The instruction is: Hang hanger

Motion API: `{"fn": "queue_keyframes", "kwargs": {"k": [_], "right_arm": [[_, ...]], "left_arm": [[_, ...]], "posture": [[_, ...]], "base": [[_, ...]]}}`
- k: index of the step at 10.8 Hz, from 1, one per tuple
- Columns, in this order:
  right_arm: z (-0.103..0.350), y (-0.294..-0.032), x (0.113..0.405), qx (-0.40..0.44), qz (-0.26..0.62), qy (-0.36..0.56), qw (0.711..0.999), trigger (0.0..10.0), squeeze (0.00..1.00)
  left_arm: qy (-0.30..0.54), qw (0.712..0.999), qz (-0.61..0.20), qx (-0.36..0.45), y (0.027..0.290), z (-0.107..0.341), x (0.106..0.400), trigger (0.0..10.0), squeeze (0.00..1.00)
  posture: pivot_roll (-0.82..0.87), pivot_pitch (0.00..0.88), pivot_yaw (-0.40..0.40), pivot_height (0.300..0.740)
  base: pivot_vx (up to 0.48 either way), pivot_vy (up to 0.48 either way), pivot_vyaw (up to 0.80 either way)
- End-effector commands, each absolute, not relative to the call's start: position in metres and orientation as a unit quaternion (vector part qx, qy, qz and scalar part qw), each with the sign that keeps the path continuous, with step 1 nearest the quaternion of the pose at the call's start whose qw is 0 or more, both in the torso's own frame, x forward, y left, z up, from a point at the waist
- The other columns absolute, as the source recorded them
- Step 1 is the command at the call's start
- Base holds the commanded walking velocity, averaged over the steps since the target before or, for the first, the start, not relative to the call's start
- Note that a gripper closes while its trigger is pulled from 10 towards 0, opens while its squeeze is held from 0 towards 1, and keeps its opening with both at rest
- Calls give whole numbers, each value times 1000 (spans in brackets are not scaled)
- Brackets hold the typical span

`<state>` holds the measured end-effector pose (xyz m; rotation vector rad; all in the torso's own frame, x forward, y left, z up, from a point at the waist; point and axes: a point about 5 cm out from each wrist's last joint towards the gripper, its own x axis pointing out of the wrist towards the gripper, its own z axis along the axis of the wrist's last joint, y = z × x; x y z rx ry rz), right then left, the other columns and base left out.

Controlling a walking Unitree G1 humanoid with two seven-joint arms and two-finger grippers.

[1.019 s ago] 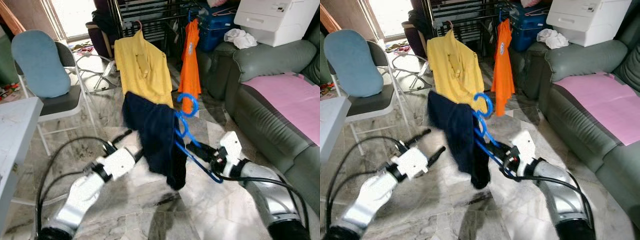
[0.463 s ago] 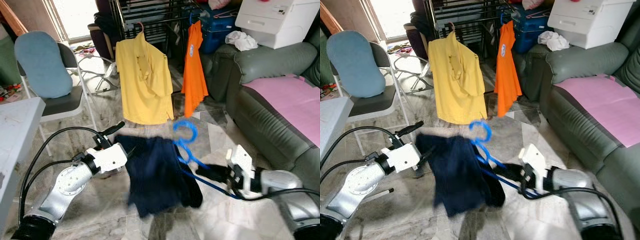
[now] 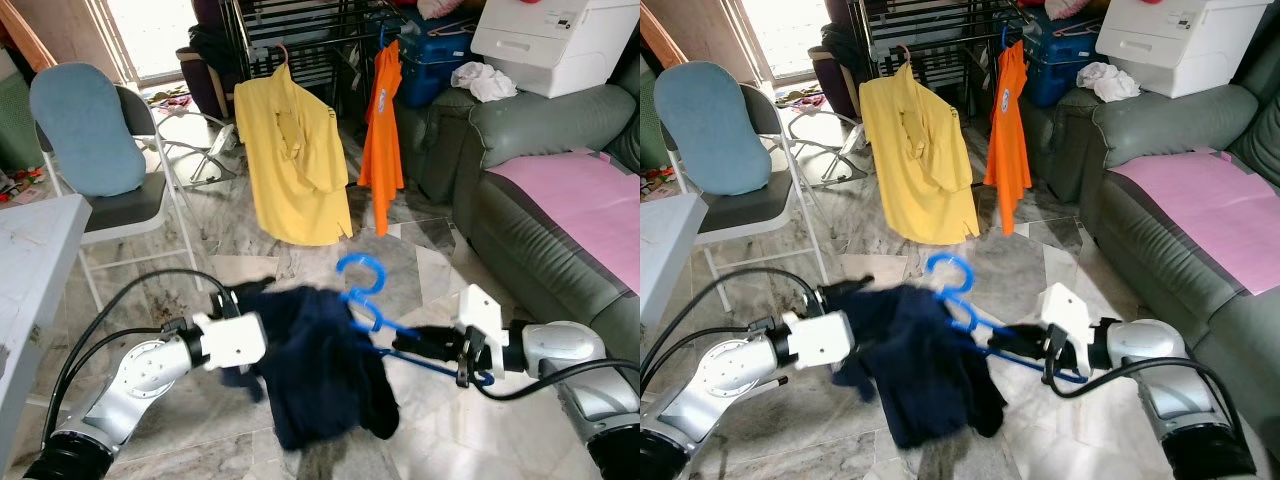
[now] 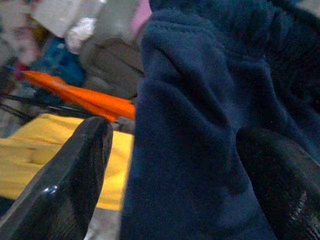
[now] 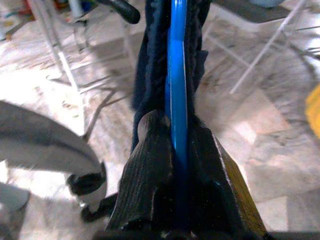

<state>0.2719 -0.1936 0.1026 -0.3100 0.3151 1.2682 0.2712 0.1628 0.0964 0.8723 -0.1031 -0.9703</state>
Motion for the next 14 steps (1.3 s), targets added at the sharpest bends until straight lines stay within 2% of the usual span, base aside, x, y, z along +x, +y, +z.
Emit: {"fn": "queue_keyframes", "kwargs": {"k": [1, 3, 4, 5, 6, 9, 14], "right_arm": [[113, -187, 275, -158, 616, 124, 762, 10000, 0], [114, -185, 276, -169, 630, 125, 748, 10000, 0], [114, -188, 277, -176, 631, 128, 744, 10000, 0], [115, -189, 277, -182, 632, 127, 742, 10000, 0], [116, -189, 279, -190, 633, 125, 740, 10000, 0], [114, -189, 280, -210, 637, 118, 732, 10000, 0], [111, -187, 278, -215, 639, 111, 730, 10000, 0]], "left_arm": [[-40, 788, -459, 408, 167, 100, 276, 10000, 1000], [-33, 786, -473, 397, 165, 102, 282, 10000, 1000], [-15, 780, -492, 387, 165, 101, 283, 10000, 529], [6, 768, -523, 370, 167, 99, 280, 4549, 0], [35, 763, -539, 355, 170, 98, 281, 0, 0], [118, 746, -560, 341, 189, 96, 288, 0, 0], [146, 748, -570, 308, 192, 99, 295, 0, 0]], "posture": [[-118, 0, 105, 740], [-120, 0, 105, 740], [-121, 0, 106, 740], [-121, 0, 109, 740], [-121, 0, 109, 740], [-120, 0, 109, 740], [-123, 0, 109, 740]], "base": [[0, 0, 0], [0, 0, 0], [0, 0, 0], [0, 0, 0], [0, 0, 0], [0, 0, 0], [0, 0, 0]]}}
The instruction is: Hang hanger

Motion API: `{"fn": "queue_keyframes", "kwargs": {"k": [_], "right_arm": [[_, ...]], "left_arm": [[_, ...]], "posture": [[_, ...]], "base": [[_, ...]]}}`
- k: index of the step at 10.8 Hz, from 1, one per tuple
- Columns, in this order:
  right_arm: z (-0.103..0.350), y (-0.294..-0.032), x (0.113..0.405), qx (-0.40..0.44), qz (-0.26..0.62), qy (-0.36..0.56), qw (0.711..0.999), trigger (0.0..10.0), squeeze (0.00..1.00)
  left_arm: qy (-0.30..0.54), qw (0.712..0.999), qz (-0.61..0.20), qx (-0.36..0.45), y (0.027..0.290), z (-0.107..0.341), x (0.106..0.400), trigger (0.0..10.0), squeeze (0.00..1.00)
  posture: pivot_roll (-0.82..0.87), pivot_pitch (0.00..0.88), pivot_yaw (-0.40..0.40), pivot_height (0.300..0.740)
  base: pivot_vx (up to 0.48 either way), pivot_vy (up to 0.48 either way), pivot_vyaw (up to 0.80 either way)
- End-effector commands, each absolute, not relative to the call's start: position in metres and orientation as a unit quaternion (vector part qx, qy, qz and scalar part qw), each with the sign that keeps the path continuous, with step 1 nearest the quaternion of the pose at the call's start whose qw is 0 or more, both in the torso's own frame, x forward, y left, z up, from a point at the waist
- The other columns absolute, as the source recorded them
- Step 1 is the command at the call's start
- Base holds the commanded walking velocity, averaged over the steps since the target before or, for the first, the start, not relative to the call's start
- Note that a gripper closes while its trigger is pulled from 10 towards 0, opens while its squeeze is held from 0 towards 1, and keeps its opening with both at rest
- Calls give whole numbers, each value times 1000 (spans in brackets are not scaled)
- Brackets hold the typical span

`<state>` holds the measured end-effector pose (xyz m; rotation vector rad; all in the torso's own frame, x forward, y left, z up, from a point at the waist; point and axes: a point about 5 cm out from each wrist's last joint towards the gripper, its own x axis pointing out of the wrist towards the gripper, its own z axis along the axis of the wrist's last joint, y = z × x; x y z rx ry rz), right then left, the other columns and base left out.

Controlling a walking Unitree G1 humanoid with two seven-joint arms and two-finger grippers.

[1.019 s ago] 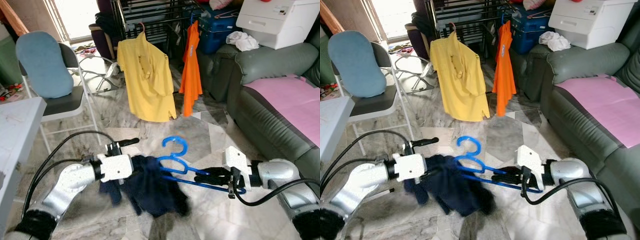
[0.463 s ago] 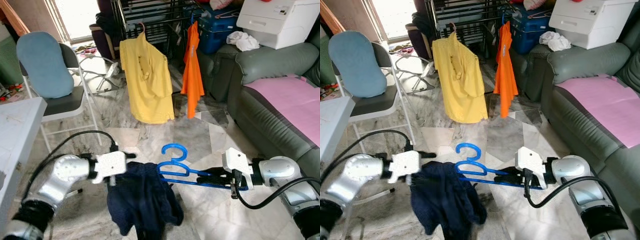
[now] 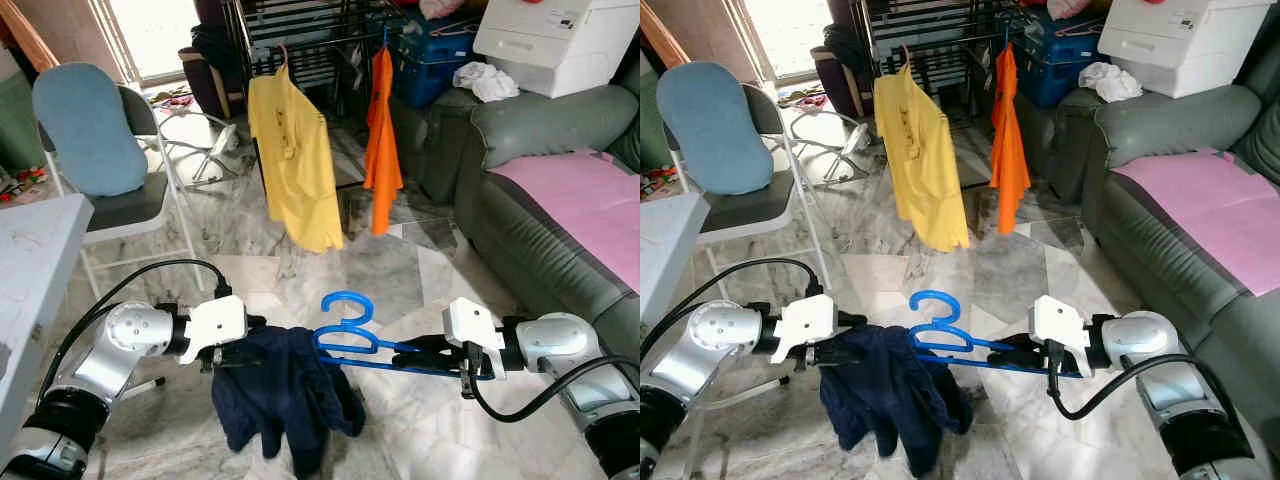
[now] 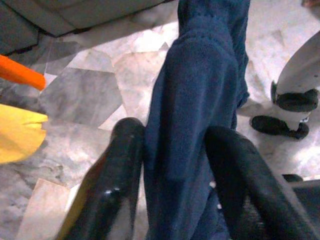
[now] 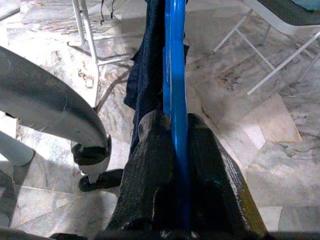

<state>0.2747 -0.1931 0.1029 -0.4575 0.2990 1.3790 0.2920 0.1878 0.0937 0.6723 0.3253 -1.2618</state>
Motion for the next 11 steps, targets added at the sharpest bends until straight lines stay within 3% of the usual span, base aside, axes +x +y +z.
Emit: {"fn": "queue_keyframes", "kwargs": {"k": [1, 6, 11], "right_arm": [[110, -186, 278, -215, 639, 111, 730, 10000, 0], [109, -180, 279, -214, 641, 104, 730, 10000, 0], [108, -182, 282, -218, 633, 106, 736, 10000, 0]], "left_arm": [[145, 745, -574, 307, 189, 99, 295, 0, 0], [156, 721, -611, 287, 171, 87, 285, 0, 0], [153, 734, -602, 275, 174, 91, 288, 0, 0]], "posture": [[-124, 0, 108, 740], [-129, 0, 107, 740], [-126, 0, 102, 740]], "base": [[0, 0, 0], [0, 0, 0], [0, 0, 0]]}}
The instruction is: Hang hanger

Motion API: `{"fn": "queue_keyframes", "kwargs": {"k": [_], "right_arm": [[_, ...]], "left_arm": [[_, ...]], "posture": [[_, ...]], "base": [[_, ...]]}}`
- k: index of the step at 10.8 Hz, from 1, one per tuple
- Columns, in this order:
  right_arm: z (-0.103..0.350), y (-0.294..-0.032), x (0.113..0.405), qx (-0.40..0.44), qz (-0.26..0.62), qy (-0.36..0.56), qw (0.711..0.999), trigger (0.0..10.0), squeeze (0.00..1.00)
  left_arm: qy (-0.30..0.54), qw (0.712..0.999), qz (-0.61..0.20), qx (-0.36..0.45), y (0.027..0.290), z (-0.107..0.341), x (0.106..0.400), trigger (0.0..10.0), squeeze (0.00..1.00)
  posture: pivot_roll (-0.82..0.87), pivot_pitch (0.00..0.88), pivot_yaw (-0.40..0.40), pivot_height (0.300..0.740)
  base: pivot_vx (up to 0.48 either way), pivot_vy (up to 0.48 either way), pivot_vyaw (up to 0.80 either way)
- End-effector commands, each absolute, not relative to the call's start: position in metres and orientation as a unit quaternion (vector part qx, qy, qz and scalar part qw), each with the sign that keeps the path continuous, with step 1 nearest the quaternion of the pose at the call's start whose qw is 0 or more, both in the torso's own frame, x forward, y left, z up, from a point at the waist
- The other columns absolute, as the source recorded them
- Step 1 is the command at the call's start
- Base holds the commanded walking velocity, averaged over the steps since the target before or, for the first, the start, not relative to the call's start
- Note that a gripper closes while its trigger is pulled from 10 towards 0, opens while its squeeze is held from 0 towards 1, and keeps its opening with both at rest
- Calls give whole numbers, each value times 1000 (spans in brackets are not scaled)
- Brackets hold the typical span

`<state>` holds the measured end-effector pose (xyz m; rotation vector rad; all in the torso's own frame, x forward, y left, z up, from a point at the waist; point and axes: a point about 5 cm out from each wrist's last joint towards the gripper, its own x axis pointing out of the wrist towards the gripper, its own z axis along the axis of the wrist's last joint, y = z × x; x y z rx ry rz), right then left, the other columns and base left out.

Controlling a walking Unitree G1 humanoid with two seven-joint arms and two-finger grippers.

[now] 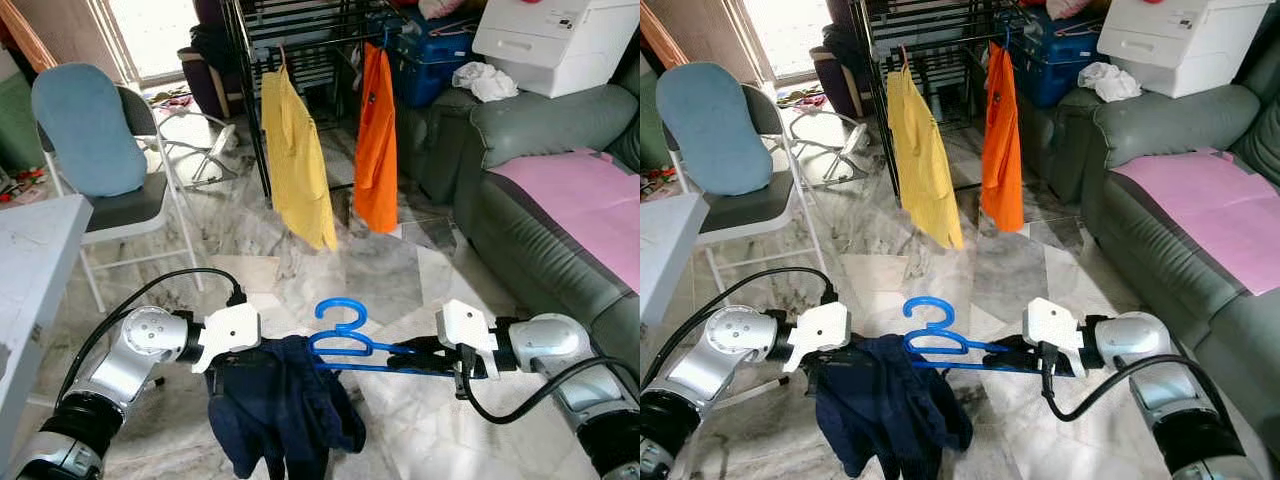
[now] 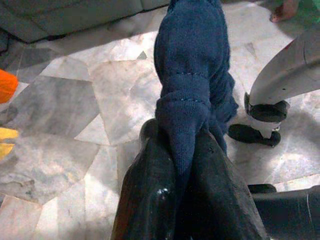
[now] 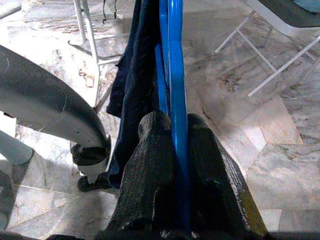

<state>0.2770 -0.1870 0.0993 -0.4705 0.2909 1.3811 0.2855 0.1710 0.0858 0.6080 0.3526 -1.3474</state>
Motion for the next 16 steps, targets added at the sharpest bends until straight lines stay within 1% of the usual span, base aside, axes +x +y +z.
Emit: {"fn": "queue_keyframes", "kwargs": {"k": [1, 2, 3, 4, 5, 6, 7, 8, 9, 10, 11, 12, 13, 14, 15, 16], "right_arm": [[106, -182, 284, -228, 625, 109, 739, 10000, 0], [105, -183, 285, -230, 621, 118, 740, 10000, 0], [109, -185, 291, -211, 612, 126, 751, 10000, 1000], [115, -185, 296, -220, 596, 108, 764, 10000, 1000], [117, -187, 298, -227, 589, 103, 768, 10000, 1000], [123, -192, 304, -252, 565, 90, 780, 10000, 1000], [133, -203, 312, -274, 530, 78, 799, 10000, 1000], [142, -212, 319, -294, 503, 72, 809, 10000, 1000], [154, -220, 327, -314, 467, 60, 825, 10000, 1000], [163, -224, 331, -312, 443, 45, 839, 10000, 1000], [172, -218, 328, -249, 445, 12, 860, 10000, 1000], [170, -208, 319, -200, 461, 1, 865, 10000, 1000], [164, -202, 313, -163, 466, -1, 870, 10000, 1000], [150, -191, 308, -111, 459, 0, 882, 10000, 1000], [140, -181, 308, -77, 439, 5, 895, 10000, 1000], [135, -174, 311, -58, 421, 7, 905, 10000, 1000]], "left_arm": [[156, 737, -599, 271, 177, 90, 287, 0, 0], [158, 746, -587, 272, 181, 88, 288, 0, 0], [154, 767, -559, 276, 188, 87, 292, 0, 0], [156, 788, -525, 280, 198, 81, 292, 0, 0], [158, 793, -521, 272, 200, 79, 291, 0, 0], [165, 795, -518, 270, 203, 74, 286, 0, 0], [170, 798, -514, 266, 207, 71, 283, 0, 0], [175, 800, -509, 266, 211, 67, 281, 0, 0], [176, 807, -498, 264, 215, 65, 281, 0, 0], [168, 819, -480, 265, 218, 66, 283, 0, 0], [137, 849, -414, 300, 225, 76, 294, 0, 0], [105, 879, -361, 293, 227, 86, 302, 0, 0], [86, 899, -324, 283, 228, 92, 306, 0, 0], [57, 926, -280, 245, 224, 97, 309, 0, 0], [36, 938, -277, 205, 213, 99, 308, 0, 0], [11, 937, -299, 182, 199, 106, 305, 0, 0]], "posture": [[-125, 0, 101, 740], [-125, 0, 100, 740], [-123, 0, 101, 740], [-123, 0, 101, 740], [-123, 0, 101, 740], [-128, 0, 98, 740], [-131, 0, 99, 740], [-134, 0, 99, 740], [-138, 0, 100, 740], [-138, 0, 100, 740], [-137, 0, 94, 740], [-133, 0, 94, 740], [-132, 0, 95, 740], [-132, 0, 95, 740], [-124, 0, 93, 740], [-119, 0, 89, 740]], "base": [[0, 0, 0], [0, 0, 0], [0, 0, 0], [0, 0, 0], [0, 0, 0], [0, 0, 0], [0, 0, 0], [0, 0, 0], [0, 0, 0], [0, 0, 0], [0, 0, 0], [0, 0, 0], [0, 0, 0], [0, 0, 0], [0, 0, 0], [0, 0, 0]]}}
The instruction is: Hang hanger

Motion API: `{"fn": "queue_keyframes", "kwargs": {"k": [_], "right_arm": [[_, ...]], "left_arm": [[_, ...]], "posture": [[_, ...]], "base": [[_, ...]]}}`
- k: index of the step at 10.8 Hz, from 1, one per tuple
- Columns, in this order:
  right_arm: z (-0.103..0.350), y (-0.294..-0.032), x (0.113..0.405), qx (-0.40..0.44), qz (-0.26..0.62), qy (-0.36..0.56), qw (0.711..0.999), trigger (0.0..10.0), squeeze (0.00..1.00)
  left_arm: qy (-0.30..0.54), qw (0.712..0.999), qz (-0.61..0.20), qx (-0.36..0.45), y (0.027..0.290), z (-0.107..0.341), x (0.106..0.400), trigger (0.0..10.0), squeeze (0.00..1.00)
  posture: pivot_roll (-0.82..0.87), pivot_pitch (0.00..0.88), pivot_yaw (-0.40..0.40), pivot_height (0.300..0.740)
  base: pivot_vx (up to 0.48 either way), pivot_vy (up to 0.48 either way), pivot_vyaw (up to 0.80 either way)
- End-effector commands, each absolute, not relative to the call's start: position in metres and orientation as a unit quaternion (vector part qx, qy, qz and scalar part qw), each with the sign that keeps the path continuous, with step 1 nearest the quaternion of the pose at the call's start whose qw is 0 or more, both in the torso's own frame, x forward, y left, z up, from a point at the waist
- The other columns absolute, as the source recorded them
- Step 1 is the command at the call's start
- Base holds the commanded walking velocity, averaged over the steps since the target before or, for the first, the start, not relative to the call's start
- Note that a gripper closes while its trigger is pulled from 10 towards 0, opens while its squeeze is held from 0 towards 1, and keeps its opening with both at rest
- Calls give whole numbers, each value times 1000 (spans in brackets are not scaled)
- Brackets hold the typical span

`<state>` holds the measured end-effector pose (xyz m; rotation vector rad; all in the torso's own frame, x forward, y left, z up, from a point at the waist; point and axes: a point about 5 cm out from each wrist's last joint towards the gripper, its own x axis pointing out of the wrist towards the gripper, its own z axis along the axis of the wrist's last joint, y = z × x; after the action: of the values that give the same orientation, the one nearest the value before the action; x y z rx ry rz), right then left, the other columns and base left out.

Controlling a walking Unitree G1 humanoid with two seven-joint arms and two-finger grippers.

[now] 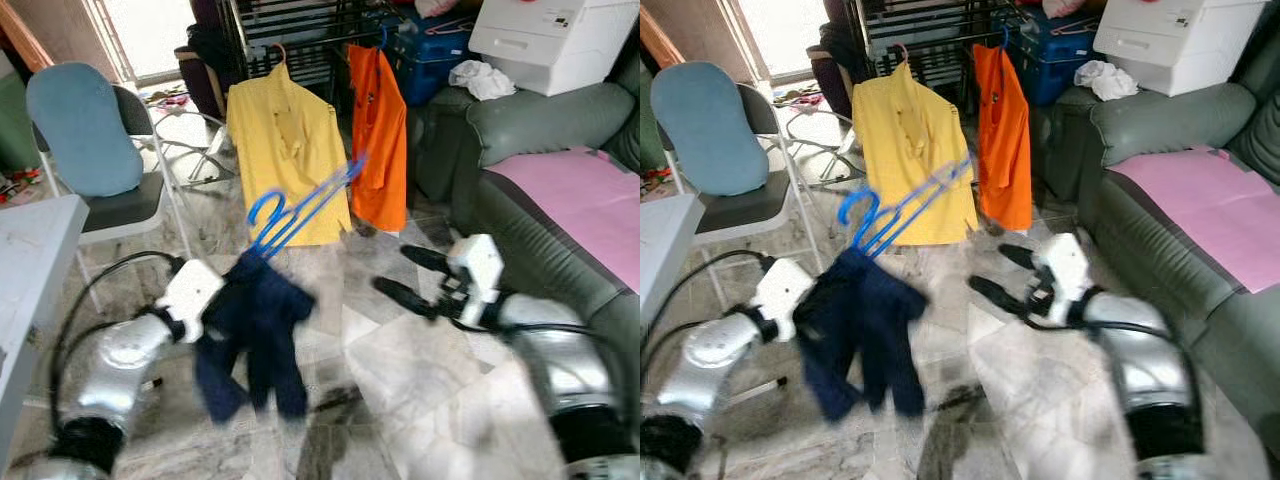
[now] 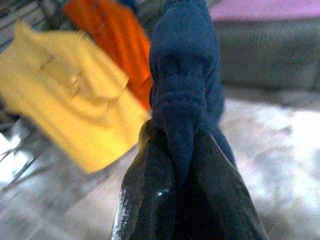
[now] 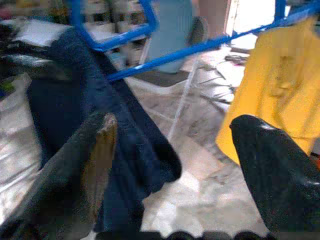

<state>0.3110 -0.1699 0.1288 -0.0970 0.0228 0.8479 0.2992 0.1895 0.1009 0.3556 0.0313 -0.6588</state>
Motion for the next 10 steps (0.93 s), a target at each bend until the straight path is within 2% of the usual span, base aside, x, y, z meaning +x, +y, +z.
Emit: {"fn": "queue_keyframes", "kwargs": {"k": [1, 3, 6, 9, 10], "right_arm": [[132, -171, 318, -47, 385, 9, 922, 10000, 1000], [135, -170, 326, -31, 357, 2, 934, 10000, 1000], [138, -171, 329, -6, 342, -4, 940, 10000, 1000], [133, -163, 325, 11, 362, 4, 932, 10000, 1000], [131, -156, 325, 24, 374, 9, 927, 10000, 569]], "left_arm": [[-32, 922, -347, 170, 184, 123, 299, 0, 0], [-72, 890, -400, 206, 176, 141, 291, 0, 0], [-81, 869, -419, 252, 177, 150, 289, 0, 0], [-131, 856, -427, 260, 163, 171, 292, 0, 0], [-155, 849, -432, 260, 155, 181, 291, 0, 0]], "posture": [[-111, 0, 85, 740], [-103, 0, 83, 740], [-110, 0, 87, 740], [-112, 0, 89, 740], [-110, 0, 88, 740]], "base": [[0, 0, 0], [0, 0, 0], [0, 0, 0], [0, 0, 0], [0, 0, 0]]}}
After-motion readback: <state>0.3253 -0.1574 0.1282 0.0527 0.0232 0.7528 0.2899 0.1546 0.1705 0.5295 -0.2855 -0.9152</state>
